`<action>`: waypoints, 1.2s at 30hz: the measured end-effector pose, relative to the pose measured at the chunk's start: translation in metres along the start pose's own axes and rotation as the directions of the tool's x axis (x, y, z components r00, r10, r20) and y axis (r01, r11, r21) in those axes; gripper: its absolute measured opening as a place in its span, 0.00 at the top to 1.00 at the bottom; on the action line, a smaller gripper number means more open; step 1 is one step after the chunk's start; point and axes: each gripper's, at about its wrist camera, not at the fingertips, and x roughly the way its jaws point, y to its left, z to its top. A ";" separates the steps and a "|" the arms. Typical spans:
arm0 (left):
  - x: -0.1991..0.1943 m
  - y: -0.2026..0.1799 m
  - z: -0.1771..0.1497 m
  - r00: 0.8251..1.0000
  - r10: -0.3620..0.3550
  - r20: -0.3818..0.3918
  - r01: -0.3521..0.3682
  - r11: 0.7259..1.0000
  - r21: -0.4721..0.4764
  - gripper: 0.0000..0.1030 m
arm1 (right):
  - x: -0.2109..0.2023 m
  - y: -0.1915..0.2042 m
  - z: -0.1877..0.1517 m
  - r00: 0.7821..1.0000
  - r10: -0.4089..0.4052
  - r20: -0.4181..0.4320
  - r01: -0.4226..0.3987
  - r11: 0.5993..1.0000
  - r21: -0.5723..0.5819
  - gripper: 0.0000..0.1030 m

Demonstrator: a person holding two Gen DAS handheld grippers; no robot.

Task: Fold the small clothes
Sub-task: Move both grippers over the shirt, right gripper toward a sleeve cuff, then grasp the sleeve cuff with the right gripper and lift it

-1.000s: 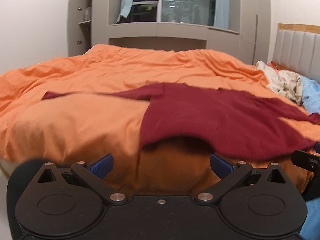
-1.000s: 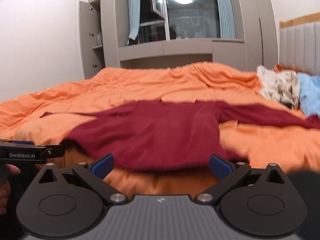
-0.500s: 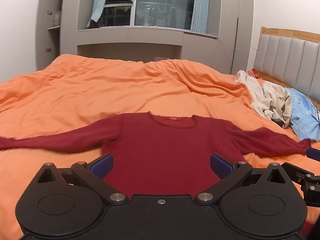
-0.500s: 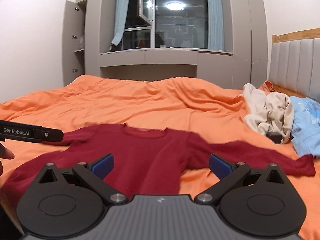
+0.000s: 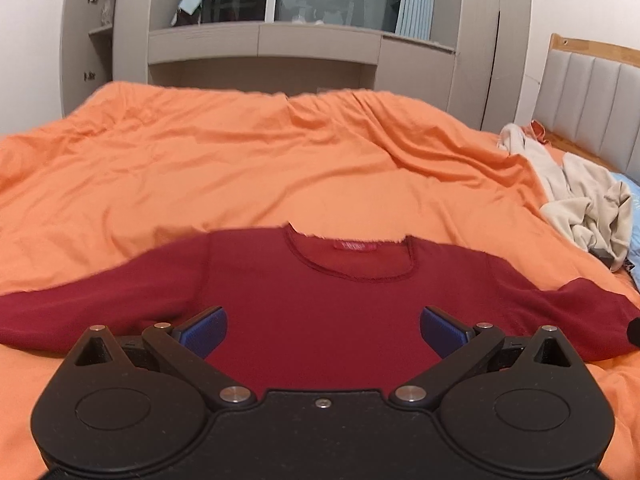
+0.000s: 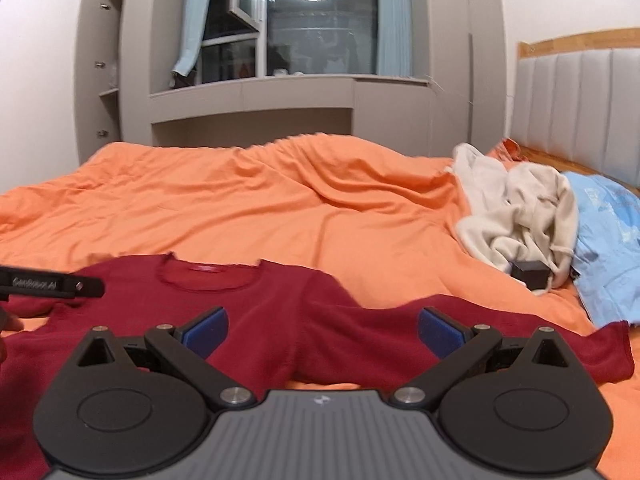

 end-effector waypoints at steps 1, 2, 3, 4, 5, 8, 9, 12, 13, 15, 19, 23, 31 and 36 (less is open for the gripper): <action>0.007 -0.001 -0.003 1.000 -0.008 -0.012 0.008 1.000 -0.001 0.00 | 0.007 -0.009 -0.003 1.000 -0.018 -0.001 0.018 1.000 0.014 0.00; 0.014 -0.002 -0.006 1.000 -0.017 -0.023 0.017 1.000 0.001 0.00 | 0.013 -0.017 -0.006 0.999 -0.038 -0.010 0.038 0.999 0.025 0.00; 0.022 -0.004 -0.010 0.999 -0.024 -0.036 0.024 1.000 0.005 0.00 | 0.022 -0.029 -0.011 0.997 -0.068 -0.031 0.069 0.997 0.042 0.00; 0.028 -0.005 -0.015 0.998 -0.031 -0.051 0.032 0.999 0.011 0.00 | 0.028 -0.039 -0.015 0.994 -0.093 -0.049 0.096 0.994 0.058 0.00; 0.034 -0.006 -0.019 0.997 -0.039 -0.071 0.040 0.999 0.019 0.00 | 0.033 -0.050 -0.020 0.991 -0.116 -0.065 0.121 0.990 0.073 0.00; 0.045 -0.005 -0.029 0.993 -0.044 -0.113 0.048 0.998 0.029 0.00 | 0.047 -0.091 -0.029 0.967 -0.223 -0.122 0.239 0.960 0.143 0.00; 0.047 -0.005 -0.031 0.992 -0.044 -0.119 0.047 0.999 0.026 0.00 | 0.049 -0.102 -0.030 0.960 -0.248 -0.128 0.267 0.949 0.169 0.00; 0.049 -0.002 -0.036 0.991 -0.053 -0.123 0.055 0.998 0.015 0.00 | 0.056 -0.137 -0.032 0.933 -0.336 -0.130 0.358 0.905 0.231 0.00; 0.049 -0.002 -0.037 0.991 -0.055 -0.122 0.058 0.998 0.014 0.00 | 0.060 -0.145 -0.032 0.914 -0.382 -0.136 0.404 0.887 0.225 0.00; 0.047 -0.002 -0.039 0.991 -0.059 -0.124 0.062 0.998 0.022 0.00 | 0.067 -0.158 -0.034 0.867 -0.472 -0.162 0.497 0.844 0.203 0.00; 0.046 -0.007 -0.041 0.990 -0.065 -0.123 0.071 0.996 0.045 0.00 | 0.079 -0.202 -0.042 0.805 -0.534 -0.258 0.592 0.750 0.294 0.00; 0.048 -0.007 -0.043 0.988 -0.062 -0.138 0.069 0.997 0.045 0.00 | 0.075 -0.244 -0.063 0.830 -0.474 -0.293 0.555 0.655 0.512 0.01; 0.048 -0.007 -0.041 0.989 -0.060 -0.135 0.065 0.997 0.037 0.00 | 0.067 -0.272 -0.087 0.825 -0.496 -0.270 0.526 0.498 0.690 0.63; 0.045 0.001 -0.034 0.988 -0.084 -0.127 0.085 0.996 0.005 0.01 | 0.065 -0.270 -0.082 0.824 -0.506 -0.254 0.516 0.487 0.705 0.91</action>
